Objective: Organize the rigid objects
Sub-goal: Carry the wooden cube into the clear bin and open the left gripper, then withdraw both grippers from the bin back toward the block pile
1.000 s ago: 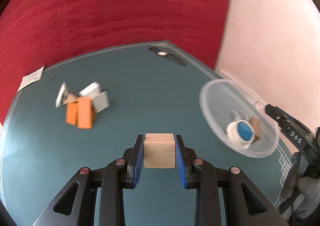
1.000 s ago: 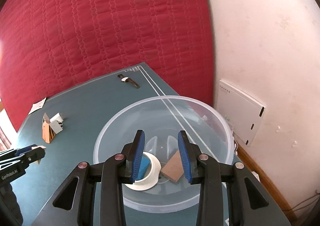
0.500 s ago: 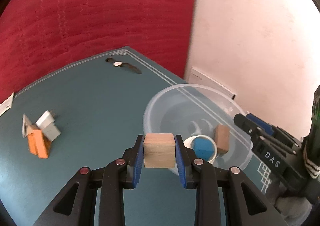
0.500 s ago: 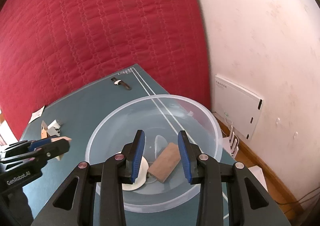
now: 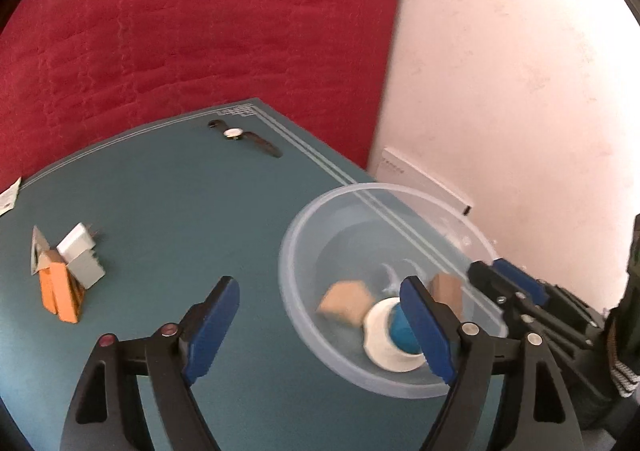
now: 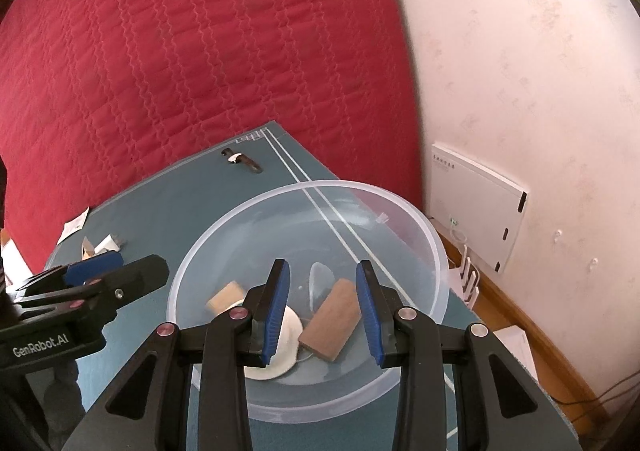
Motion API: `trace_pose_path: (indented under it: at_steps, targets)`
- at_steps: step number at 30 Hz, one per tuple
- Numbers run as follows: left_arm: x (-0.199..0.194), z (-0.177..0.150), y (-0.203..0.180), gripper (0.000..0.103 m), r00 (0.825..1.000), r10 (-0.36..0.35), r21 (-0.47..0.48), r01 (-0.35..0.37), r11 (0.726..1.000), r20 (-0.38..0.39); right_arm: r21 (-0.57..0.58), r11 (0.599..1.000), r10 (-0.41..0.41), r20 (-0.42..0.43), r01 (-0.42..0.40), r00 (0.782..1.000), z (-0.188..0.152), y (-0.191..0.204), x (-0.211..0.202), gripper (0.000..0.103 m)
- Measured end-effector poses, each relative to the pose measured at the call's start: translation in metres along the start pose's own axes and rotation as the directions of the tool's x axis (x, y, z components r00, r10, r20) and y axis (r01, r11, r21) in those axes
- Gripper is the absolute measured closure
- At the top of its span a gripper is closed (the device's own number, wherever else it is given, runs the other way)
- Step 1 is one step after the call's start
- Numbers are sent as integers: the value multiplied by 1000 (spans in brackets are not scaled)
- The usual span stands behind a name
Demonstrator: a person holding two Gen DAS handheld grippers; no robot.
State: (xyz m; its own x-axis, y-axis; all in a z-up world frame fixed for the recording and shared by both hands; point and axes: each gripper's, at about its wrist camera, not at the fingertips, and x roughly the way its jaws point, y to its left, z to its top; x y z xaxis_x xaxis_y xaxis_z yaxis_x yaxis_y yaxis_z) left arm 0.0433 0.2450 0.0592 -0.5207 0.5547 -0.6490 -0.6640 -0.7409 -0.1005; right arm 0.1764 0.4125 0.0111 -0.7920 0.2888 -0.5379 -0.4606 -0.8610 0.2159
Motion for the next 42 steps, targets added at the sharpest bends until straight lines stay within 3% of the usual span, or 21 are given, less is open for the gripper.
trace_pose_path:
  at_steps: [5,9,21,32,34,37,42]
  targets:
    - [3,-3,13,17,999,32,-46,-33,998,-22,-9,1000,5,-5,-5,1000,-2,4,0,67]
    - [3,-12,23,7,998,64,-77,-66,995,-30,-19,1000,9,-2,-9,1000,-5,8,-1,67]
    - [2,-22,55,3,986,147,-126,-156,980,-79,-69,997,31,-5,-31,1000,-10,30,-4,67]
    - [-17,-27,82,3,982,180,-160,-187,969,-60,-143,988,60,3,-59,998,-8,65,-7,66]
    - [-19,-29,87,3,981,185,-164,-193,967,-60,-158,985,74,2,-72,997,-9,73,-7,66]
    - [-22,-32,94,3,980,191,-173,-199,965,-63,-177,980,94,-1,-93,996,-10,86,-7,57]
    - [-28,-36,110,3,976,206,-192,-215,958,-66,-208,970,125,-20,-127,992,-14,105,-4,56]
